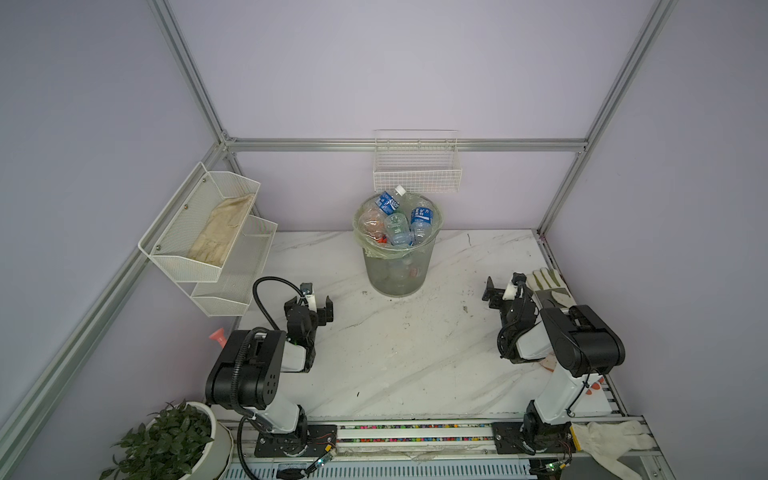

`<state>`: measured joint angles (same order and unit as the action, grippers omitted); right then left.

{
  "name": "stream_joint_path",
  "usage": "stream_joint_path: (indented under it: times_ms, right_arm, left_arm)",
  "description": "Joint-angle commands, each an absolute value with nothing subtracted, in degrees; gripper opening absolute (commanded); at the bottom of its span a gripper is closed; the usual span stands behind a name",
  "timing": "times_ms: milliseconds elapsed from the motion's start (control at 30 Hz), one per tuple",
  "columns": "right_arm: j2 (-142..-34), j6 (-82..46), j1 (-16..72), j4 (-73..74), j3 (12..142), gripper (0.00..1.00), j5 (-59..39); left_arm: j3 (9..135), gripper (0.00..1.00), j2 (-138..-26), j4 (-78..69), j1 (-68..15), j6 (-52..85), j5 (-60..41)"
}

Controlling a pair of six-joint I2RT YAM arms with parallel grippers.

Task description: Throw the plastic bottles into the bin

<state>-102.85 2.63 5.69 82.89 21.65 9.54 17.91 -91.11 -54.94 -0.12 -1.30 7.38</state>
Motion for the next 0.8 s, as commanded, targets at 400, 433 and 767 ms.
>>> stream_joint_path:
  times_ms: [400, 433, 767]
  right_arm:
    - [-101.82, 3.96, 4.75, 83.05, 23.21, 0.97, 4.10]
    - [-101.85, 4.10, 4.77, 82.65, 23.38, 0.97, 4.09]
    - [-101.94, 4.15, 4.75, 77.14, 26.41, 0.97, 3.86]
  left_arm:
    - [20.81, 1.00, -89.97, -55.87, -0.18, -0.29, 8.74]
    - [20.74, 1.00, -89.92, -55.86, -0.24, -0.50, 8.79]
    - [21.01, 1.00, -90.09, -55.85, -0.59, -0.40, 9.86]
